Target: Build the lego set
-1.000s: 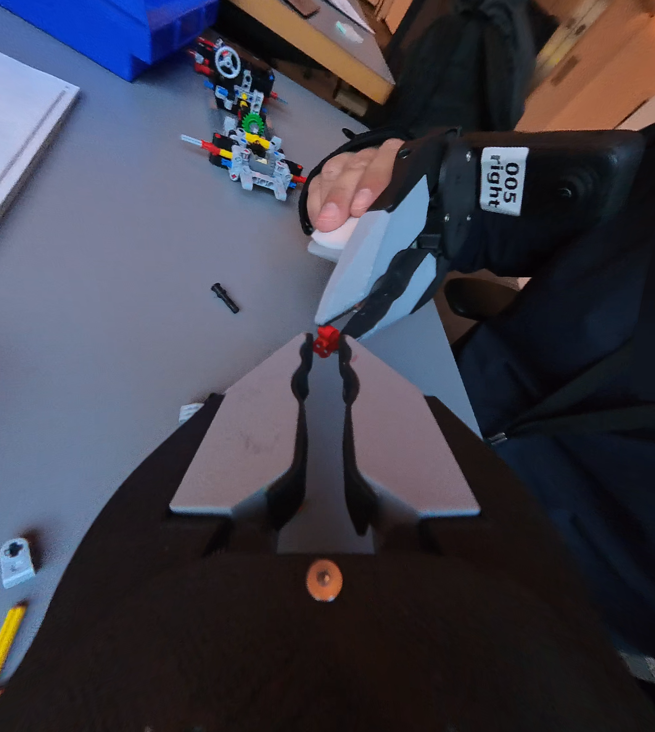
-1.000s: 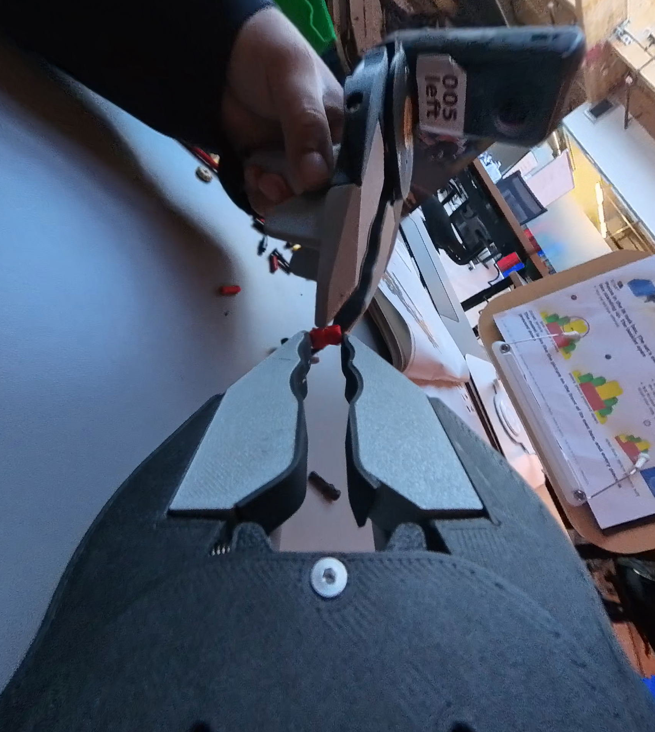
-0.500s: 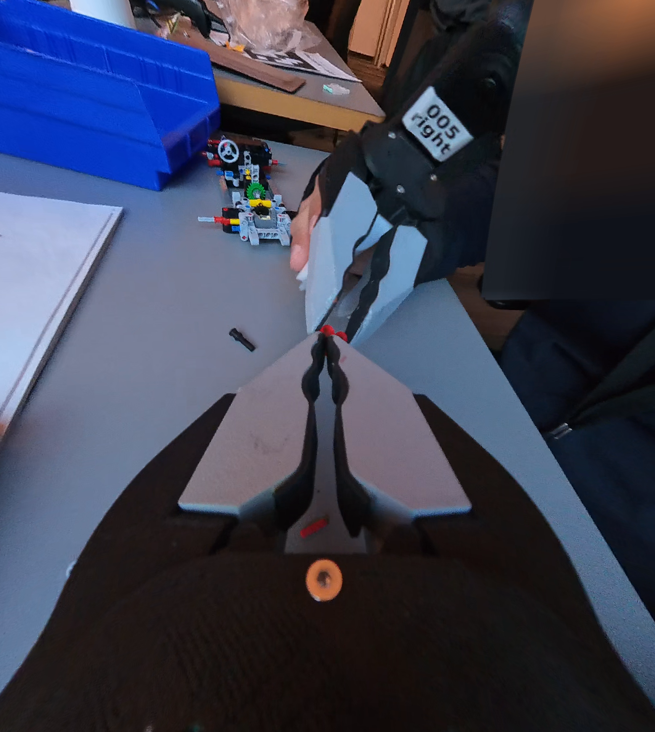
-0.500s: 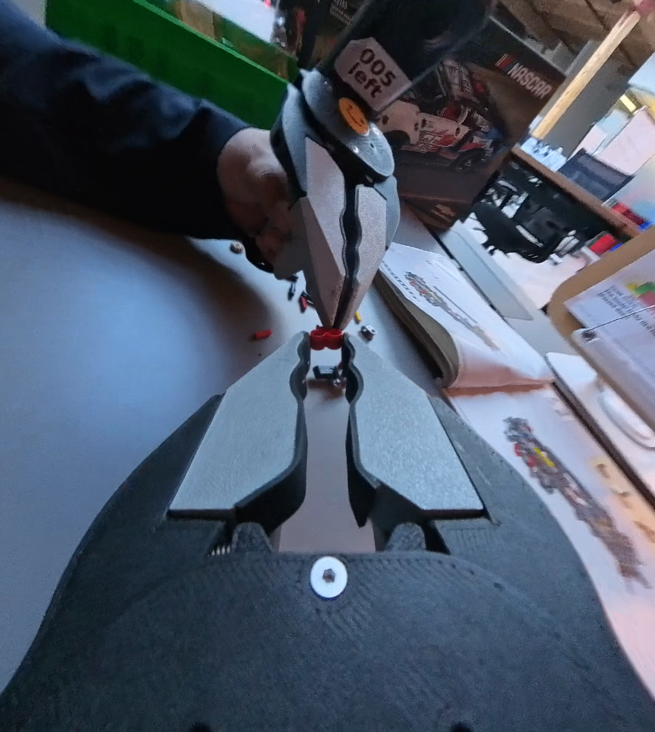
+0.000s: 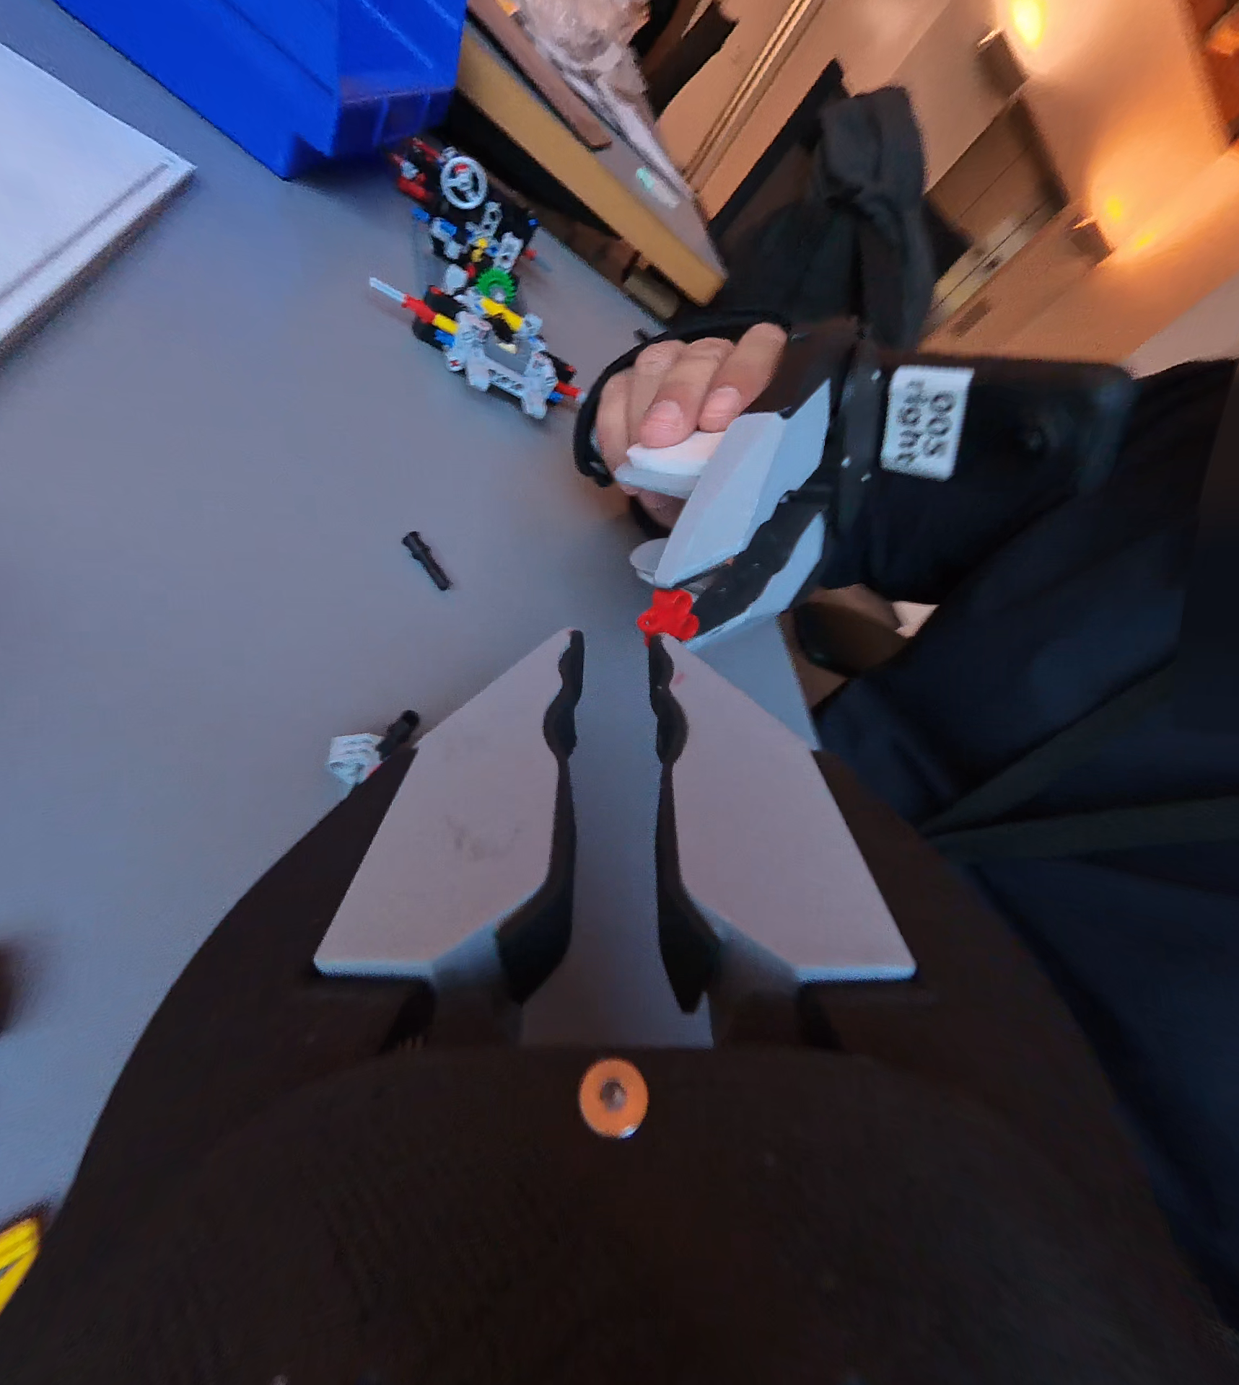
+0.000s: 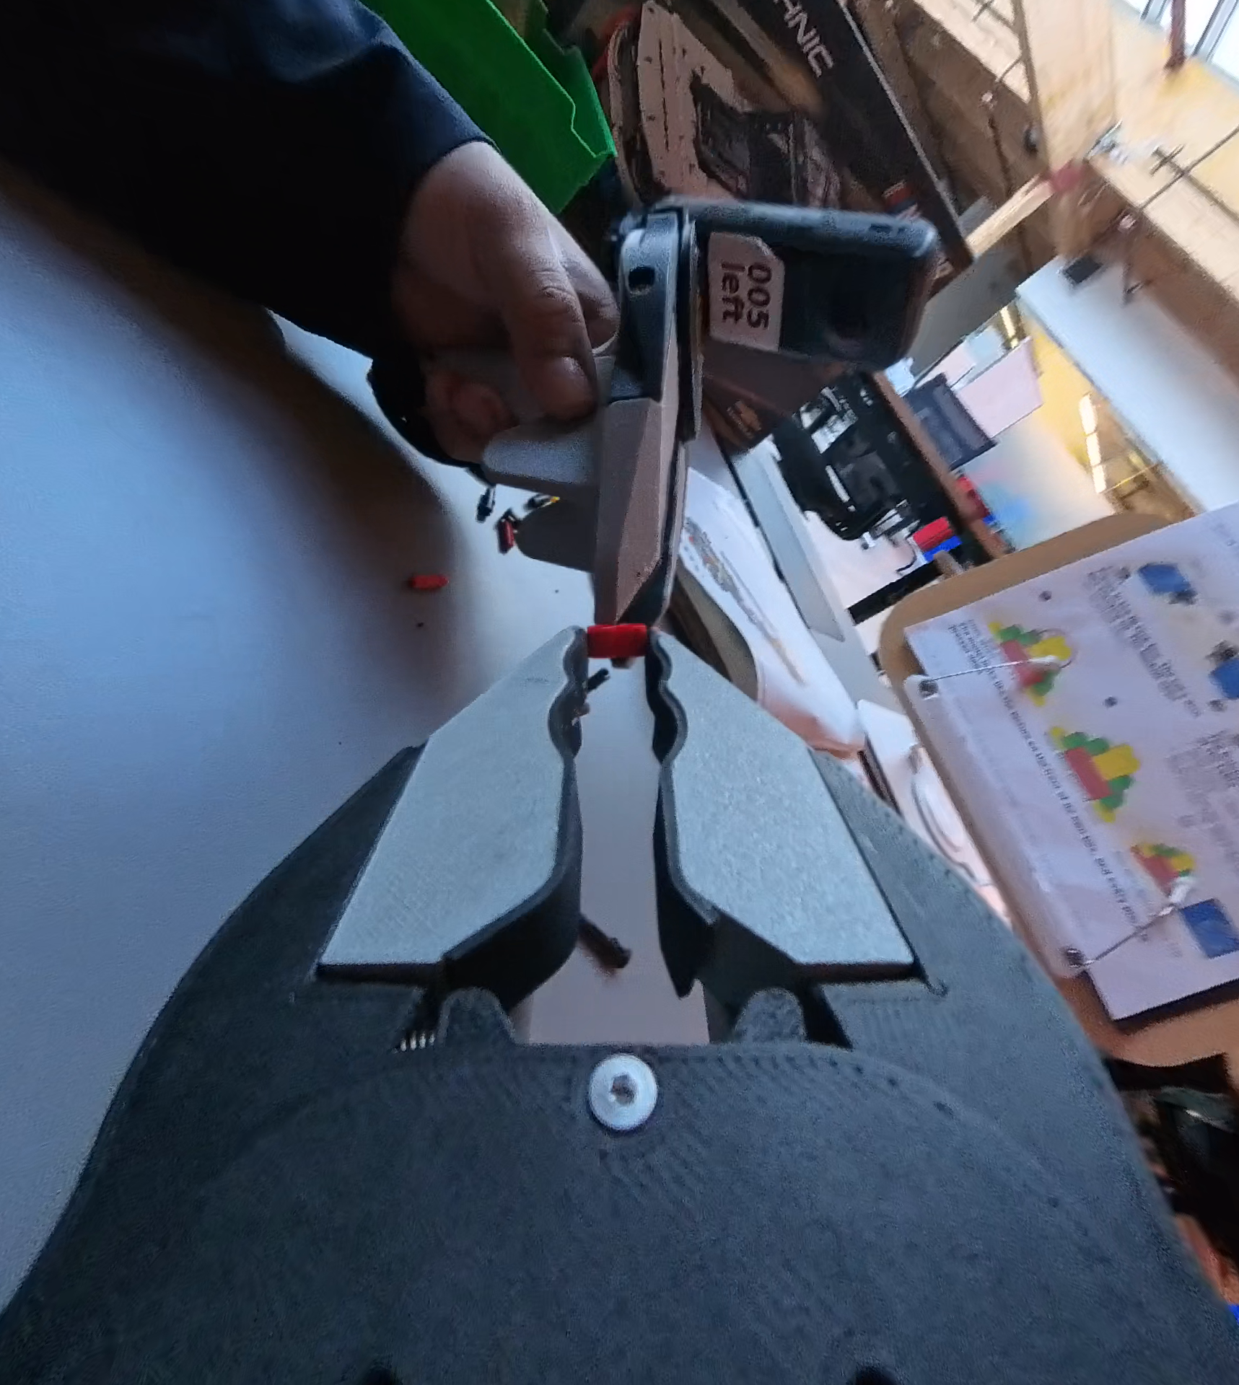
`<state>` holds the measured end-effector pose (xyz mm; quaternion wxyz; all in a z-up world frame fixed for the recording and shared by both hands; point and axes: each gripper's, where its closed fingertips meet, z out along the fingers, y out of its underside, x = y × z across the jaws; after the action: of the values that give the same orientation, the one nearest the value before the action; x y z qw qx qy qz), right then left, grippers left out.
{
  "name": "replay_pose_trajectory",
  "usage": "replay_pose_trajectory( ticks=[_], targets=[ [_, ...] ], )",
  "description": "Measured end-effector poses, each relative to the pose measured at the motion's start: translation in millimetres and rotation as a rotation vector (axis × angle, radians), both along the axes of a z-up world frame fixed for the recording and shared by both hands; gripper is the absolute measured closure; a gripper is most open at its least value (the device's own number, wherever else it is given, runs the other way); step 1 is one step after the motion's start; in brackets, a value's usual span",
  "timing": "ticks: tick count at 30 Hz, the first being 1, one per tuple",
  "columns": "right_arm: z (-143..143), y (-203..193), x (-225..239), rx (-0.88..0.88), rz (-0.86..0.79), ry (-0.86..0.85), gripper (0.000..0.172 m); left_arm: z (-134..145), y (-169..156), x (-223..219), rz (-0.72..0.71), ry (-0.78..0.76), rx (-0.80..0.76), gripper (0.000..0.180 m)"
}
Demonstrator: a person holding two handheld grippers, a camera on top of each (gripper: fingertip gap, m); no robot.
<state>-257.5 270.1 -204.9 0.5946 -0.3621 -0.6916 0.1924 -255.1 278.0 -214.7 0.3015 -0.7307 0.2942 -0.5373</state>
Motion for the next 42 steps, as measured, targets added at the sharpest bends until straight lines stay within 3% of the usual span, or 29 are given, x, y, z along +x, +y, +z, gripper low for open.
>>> replay_pose_trajectory(
  ticks=[3,6,16,19,23,33,35,38,42],
  targets=[
    [5,0,1,0.028,0.001,0.022,0.160,6,-9,4,-0.059,-0.072,-0.059,0.166],
    [10,-6,3,0.024,0.039,0.053,0.160,8,-16,9,-0.101,-0.083,-0.040,0.180],
    [17,-8,7,0.087,0.054,0.075,0.160,14,-20,12,-0.135,-0.160,-0.100,0.180],
    [18,-9,9,0.071,0.069,0.080,0.160,11,-13,5,-0.098,-0.164,-0.113,0.171],
    [16,-18,10,0.071,0.114,0.077,0.160,29,-14,7,-0.116,-0.296,-0.144,0.163],
    [18,-19,9,0.028,0.128,0.092,0.160,25,-26,17,-0.171,-0.219,-0.092,0.175],
    [18,-17,8,-0.054,0.130,0.096,0.159,24,-23,15,-0.139,-0.170,-0.014,0.175],
    [16,-11,9,-0.346,0.163,0.076,0.157,16,-15,12,-0.076,-0.031,0.178,0.175],
    [24,3,14,-0.694,0.195,0.106,0.161,40,-13,10,-0.006,-0.030,0.436,0.175]
  ],
)
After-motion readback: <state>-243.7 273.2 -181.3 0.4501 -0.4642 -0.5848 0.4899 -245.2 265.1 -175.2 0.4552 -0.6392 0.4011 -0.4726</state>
